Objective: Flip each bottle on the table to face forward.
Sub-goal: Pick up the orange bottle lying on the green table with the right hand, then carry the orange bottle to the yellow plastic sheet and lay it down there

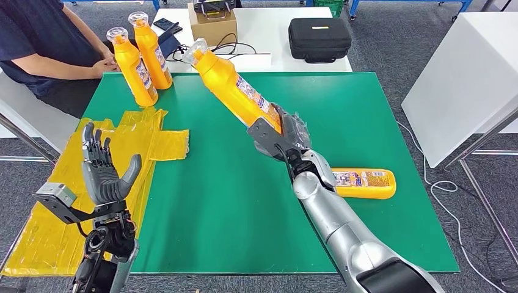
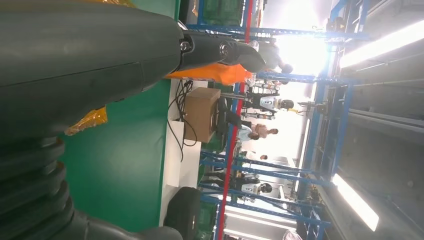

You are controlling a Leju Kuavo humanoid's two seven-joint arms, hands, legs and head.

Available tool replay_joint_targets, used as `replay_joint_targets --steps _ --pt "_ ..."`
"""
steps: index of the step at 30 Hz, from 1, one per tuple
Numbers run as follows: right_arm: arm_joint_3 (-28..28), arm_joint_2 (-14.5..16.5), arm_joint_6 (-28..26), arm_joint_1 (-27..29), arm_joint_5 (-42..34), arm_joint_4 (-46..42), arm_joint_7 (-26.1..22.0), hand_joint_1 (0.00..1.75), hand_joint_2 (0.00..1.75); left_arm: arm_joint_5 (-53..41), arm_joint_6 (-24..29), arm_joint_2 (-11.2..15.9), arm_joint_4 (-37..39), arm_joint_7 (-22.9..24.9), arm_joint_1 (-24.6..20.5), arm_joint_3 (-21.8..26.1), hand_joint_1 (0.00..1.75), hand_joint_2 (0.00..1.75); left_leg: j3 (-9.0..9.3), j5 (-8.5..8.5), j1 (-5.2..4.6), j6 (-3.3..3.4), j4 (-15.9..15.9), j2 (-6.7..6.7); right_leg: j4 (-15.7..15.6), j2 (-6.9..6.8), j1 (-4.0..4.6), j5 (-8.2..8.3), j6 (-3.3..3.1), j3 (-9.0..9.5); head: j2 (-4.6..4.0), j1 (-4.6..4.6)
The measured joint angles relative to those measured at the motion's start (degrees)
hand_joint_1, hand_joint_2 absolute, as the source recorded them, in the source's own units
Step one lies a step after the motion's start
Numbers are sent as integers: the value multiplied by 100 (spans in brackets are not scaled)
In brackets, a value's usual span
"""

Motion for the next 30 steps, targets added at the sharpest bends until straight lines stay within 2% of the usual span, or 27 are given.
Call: replay_joint_targets --steps 3,7,9,11,16,20,24,30 --pt "2 47 1 -1 40 9 -97 175 175 235 -322 -27 6 209 -3 -3 0 175 -1 0 0 0 0 1 0 0 0 0 0 0 0 1" --pt "134 295 -25 -5 161 75 -144 175 175 1206 -1375 -86 89 766 -58 -116 0 175 -1 0 0 0 0 4 0 1 1 0 0 -3 0 -1" --pt "430 444 -89 -9 -29 105 -26 175 175 1729 -1888 -118 162 1038 -114 -261 0 175 -2 0 1 0 0 4 1 2 2 0 0 -4 0 0" --pt "911 552 -181 -15 -453 117 124 175 175 2089 -2180 -145 236 1241 -167 -423 0 175 -3 0 1 0 -1 5 1 2 3 0 0 -5 0 0" --pt "2275 684 -434 -28 -1432 120 390 175 175 2850 -2585 -208 364 1758 -206 -678 0 175 -10 0 2 0 -1 7 1 4 3 0 0 -12 0 -1" --pt "3024 706 -519 -70 -1735 120 427 175 175 3229 -2797 -253 431 2051 -204 -792 0 175 -13 0 2 0 -1 7 1 4 0 0 0 -14 0 1" --pt "3360 712 -534 -118 -1789 125 429 175 175 3326 -2831 -277 474 2134 -205 -845 0 175 -13 0 1 0 -1 6 0 4 -2 0 0 -14 0 0" --pt "3509 712 -534 -144 -1749 152 428 175 175 3398 -2835 -306 565 2254 -267 -867 0 175 -12 0 1 0 0 7 0 4 -1 0 0 -16 0 1"
